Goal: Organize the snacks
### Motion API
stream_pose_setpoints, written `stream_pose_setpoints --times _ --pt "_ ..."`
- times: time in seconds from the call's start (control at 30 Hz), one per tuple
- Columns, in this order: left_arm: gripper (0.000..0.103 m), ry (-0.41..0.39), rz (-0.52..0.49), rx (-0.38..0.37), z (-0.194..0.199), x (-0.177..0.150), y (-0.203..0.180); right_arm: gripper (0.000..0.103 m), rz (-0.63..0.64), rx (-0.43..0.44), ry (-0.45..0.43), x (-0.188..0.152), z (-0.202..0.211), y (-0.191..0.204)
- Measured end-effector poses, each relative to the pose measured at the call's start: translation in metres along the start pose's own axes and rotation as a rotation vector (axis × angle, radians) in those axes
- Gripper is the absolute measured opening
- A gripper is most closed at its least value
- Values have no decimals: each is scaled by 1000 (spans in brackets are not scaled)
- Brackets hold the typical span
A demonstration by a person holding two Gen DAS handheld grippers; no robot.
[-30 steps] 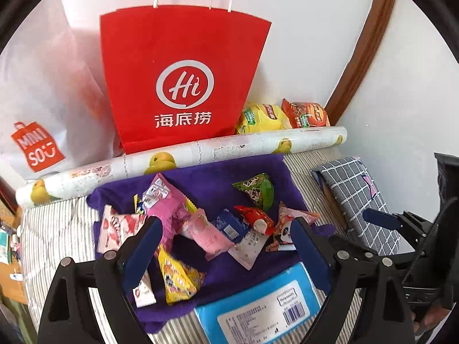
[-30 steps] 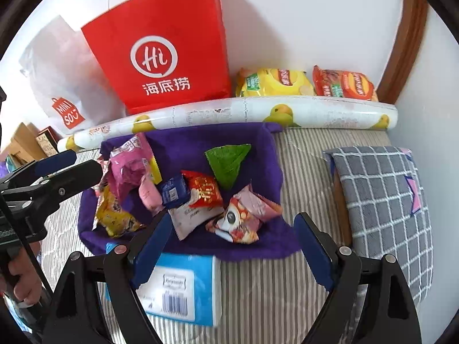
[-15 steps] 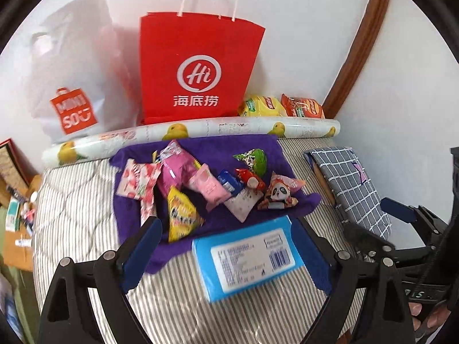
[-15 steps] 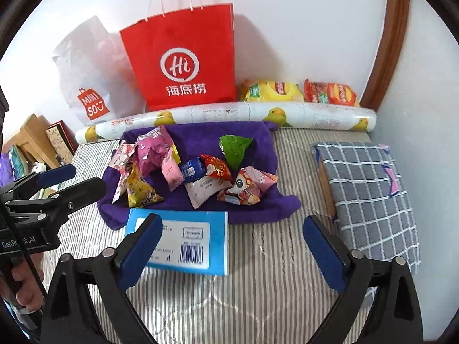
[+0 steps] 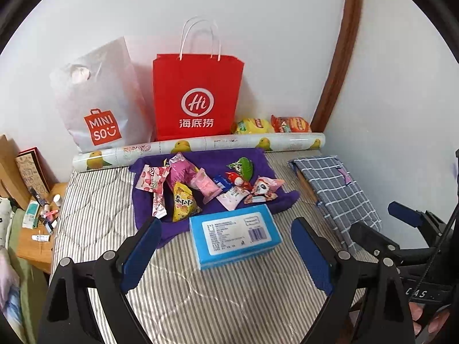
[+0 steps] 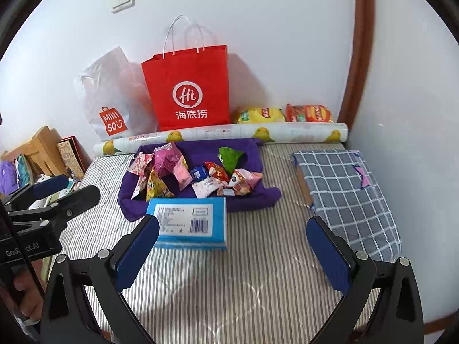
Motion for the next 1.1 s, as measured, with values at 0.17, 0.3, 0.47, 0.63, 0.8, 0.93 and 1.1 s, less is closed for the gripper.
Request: stream_pose_setpoints --times 0.17,0.3,0.47,0.63,0.8,0.93,1.1 --pt "92 -30 -22 22 20 -16 -6 101 7 16 -32 -16 26 5" --pt "92 -51 -26 23 32 -23 -10 101 25 -21 -54 -23 43 9" --pt "92 -78 -34 43 43 -31 -13 101 7 -26 -76 -29 54 6" --pt "92 -88 -34 51 50 -33 -14 101 -14 -24 -85 -36 60 4" --pt "92 -101 -35 59 56 -34 -16 101 -23 -24 -84 -40 61 3" --pt "92 -102 -34 58 57 -34 -16 101 -27 -21 -85 -40 61 2" --pt "92 -105 -36 58 59 -34 -16 101 -32 -21 -90 -42 63 2"
Point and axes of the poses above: each gripper's, at about its wrist camera, not at the fingertips, and z roughly against the way its jaws point, y to its left, x to its top, the point moved 2 cm from there along -z, roughly the way its jaws point, and after that the axes turned 12 degrees about z, right-handed, at the moved point
